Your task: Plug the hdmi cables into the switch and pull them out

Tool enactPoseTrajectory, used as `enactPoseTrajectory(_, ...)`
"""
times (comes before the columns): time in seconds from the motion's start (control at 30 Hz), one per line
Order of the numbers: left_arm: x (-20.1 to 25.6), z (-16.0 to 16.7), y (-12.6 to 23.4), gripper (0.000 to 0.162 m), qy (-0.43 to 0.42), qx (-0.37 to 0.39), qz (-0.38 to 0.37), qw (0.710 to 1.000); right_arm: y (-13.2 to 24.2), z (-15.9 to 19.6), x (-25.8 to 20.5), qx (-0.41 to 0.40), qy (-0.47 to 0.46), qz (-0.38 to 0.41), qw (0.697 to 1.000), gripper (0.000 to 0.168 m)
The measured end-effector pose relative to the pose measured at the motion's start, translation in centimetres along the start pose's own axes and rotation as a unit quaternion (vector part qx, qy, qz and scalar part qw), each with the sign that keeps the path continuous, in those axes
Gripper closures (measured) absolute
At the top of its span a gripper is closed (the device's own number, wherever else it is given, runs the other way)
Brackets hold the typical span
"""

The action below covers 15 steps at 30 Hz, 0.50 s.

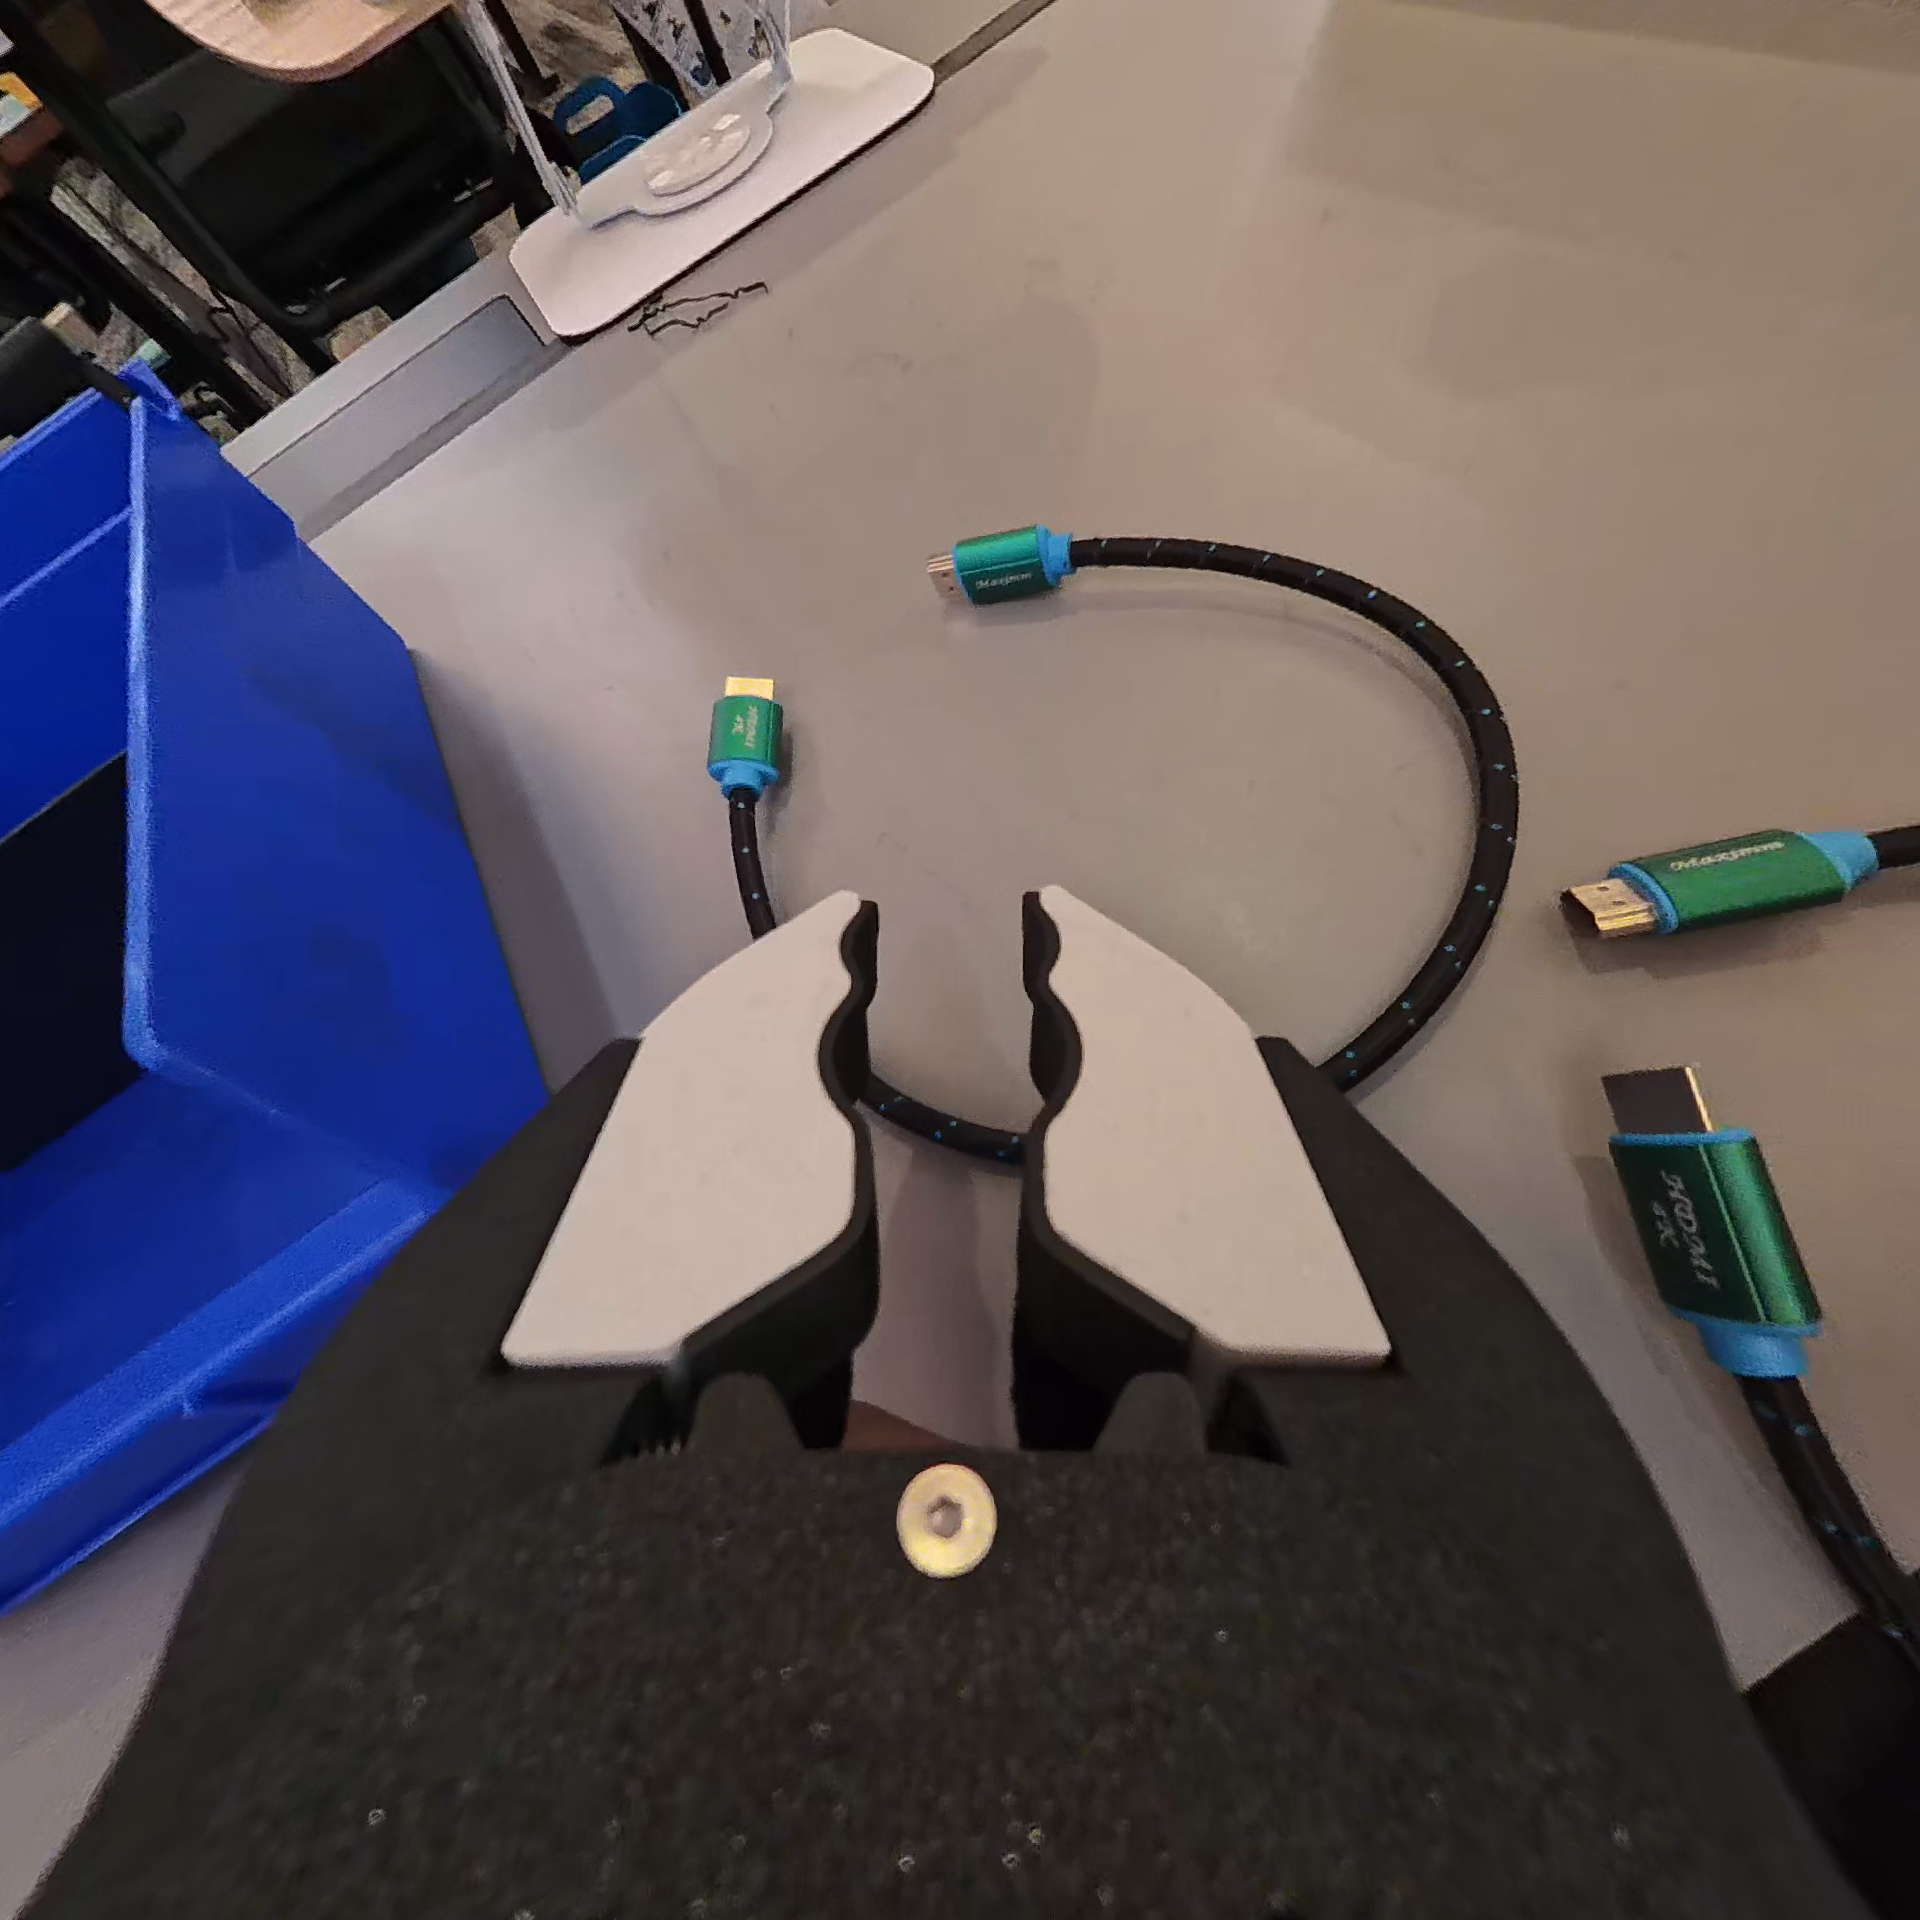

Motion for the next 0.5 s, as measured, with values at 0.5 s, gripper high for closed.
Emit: enactPoseTrajectory(0.5, -1.3, 0.9, 2.5, 0.126, 0.088, 0.011, 0.017, 0.996, 21.6, 0.3, -16.8, 0.378, -0.071, -0.14, 0.912, 0.118)
Point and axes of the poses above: each gripper's, where its closed fingertips meet, y back along the fingers, z out of its underside, x = y × z across the jaws, the point moved 5 cm from there along y, back along the fingers, and after that the axes turned 11 degrees about y, right-handed, at the moved point
